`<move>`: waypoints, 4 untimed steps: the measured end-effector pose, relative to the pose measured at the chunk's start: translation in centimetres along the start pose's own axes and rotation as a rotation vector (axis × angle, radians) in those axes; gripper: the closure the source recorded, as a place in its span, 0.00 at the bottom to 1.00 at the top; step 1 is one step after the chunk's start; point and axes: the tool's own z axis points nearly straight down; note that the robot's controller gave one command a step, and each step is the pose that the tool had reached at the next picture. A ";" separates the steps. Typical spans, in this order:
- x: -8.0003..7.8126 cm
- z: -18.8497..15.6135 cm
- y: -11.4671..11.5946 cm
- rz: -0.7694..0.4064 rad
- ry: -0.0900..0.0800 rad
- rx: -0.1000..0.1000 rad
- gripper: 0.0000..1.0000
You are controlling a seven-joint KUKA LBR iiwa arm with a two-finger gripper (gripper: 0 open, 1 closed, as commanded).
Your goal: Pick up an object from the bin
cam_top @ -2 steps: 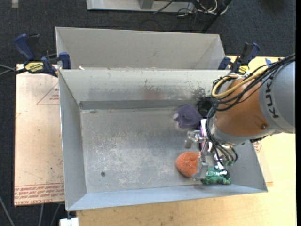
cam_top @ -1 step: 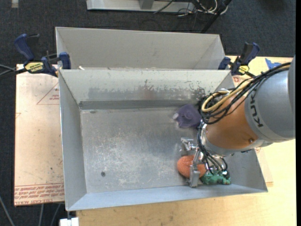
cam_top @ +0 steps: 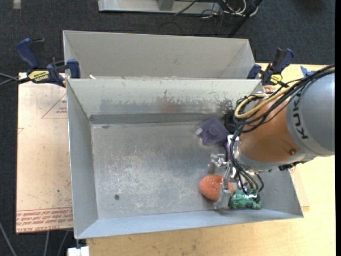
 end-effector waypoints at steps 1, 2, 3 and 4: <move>-0.1 -4.7 0.0 0.009 -0.007 0.000 0.00; -0.3 -0.3 0.0 0.000 -0.006 0.000 1.00; -0.3 -0.3 0.0 -0.001 -0.006 0.000 1.00; -0.1 -0.8 0.0 -0.001 -0.002 0.000 1.00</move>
Offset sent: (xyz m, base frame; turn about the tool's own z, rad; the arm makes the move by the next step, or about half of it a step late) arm 0.0000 0.0000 0.0000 0.0000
